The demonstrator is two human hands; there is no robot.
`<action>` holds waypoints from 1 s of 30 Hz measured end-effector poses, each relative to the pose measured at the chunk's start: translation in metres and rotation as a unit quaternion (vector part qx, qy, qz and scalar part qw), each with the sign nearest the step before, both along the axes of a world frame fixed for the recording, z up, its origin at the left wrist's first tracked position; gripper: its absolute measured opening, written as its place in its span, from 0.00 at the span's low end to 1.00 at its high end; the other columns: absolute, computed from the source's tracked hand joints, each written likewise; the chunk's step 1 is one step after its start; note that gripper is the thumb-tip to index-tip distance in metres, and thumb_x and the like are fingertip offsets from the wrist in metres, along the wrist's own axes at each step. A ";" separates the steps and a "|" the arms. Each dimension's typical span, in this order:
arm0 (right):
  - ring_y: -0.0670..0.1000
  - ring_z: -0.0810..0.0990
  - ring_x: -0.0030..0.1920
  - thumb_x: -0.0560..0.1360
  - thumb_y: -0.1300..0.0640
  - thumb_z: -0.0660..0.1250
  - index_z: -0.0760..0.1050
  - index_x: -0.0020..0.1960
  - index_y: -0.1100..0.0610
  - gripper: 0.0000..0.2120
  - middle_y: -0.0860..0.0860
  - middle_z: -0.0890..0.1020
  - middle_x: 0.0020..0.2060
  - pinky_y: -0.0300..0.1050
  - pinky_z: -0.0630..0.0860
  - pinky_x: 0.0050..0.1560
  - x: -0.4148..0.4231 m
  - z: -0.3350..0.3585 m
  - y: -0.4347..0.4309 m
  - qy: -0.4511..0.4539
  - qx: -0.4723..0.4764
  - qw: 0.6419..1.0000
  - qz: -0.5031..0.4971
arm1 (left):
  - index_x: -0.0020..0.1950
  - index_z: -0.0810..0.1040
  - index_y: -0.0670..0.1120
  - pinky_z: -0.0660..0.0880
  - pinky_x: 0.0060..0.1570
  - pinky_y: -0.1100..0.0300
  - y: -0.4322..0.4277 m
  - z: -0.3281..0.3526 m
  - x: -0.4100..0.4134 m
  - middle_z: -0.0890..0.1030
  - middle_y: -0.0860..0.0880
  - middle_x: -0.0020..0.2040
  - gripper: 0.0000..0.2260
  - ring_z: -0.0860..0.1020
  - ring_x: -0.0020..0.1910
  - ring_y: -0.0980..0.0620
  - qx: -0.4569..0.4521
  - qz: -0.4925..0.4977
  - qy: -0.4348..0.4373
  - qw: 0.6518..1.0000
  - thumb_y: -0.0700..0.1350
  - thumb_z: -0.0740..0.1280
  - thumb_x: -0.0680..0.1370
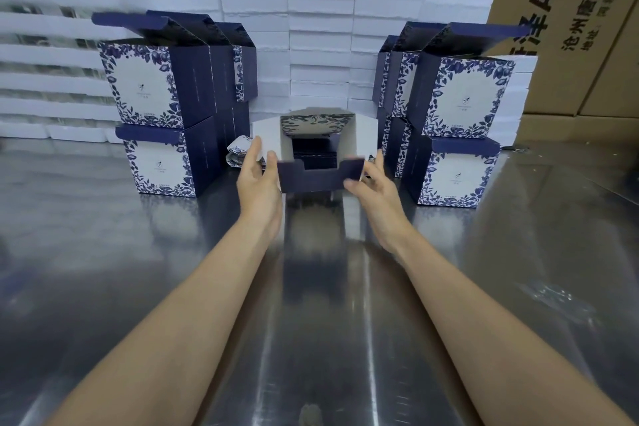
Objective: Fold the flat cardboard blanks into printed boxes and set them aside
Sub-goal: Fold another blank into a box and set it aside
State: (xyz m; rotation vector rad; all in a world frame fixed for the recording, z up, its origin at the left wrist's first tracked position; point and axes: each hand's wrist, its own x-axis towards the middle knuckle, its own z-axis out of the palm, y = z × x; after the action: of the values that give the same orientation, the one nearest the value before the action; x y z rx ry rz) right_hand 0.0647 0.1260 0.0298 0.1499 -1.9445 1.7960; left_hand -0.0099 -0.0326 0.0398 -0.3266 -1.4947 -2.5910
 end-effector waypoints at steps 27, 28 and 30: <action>0.42 0.73 0.62 0.68 0.62 0.53 0.81 0.54 0.45 0.24 0.42 0.78 0.59 0.53 0.66 0.68 0.018 0.030 0.020 0.152 0.206 0.925 -0.280 | 0.77 0.53 0.62 0.62 0.30 0.70 0.006 -0.022 0.015 0.62 0.55 0.29 0.28 0.61 0.26 0.57 -0.363 0.107 0.338 0.862 0.44 0.58 0.80; 0.43 0.72 0.63 0.68 0.62 0.53 0.80 0.55 0.46 0.25 0.42 0.78 0.59 0.58 0.63 0.69 0.017 0.030 0.021 0.151 0.219 0.921 -0.286 | 0.76 0.51 0.66 0.62 0.30 0.69 0.007 -0.022 0.016 0.62 0.55 0.29 0.29 0.61 0.26 0.56 -0.364 0.109 0.339 0.861 0.45 0.59 0.80; 0.43 0.70 0.65 0.67 0.64 0.53 0.78 0.59 0.48 0.27 0.45 0.75 0.62 0.61 0.58 0.71 0.016 0.029 0.023 0.138 0.217 0.932 -0.254 | 0.74 0.49 0.71 0.61 0.29 0.69 0.008 -0.022 0.017 0.61 0.55 0.30 0.31 0.61 0.26 0.56 -0.361 0.107 0.344 0.860 0.47 0.60 0.80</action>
State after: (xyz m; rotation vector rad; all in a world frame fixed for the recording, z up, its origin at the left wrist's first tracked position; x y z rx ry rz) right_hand 0.0805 0.1486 0.0585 0.0339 -1.9200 0.9493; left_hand 0.0074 -0.0246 0.0178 -0.9625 -1.9451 -1.3821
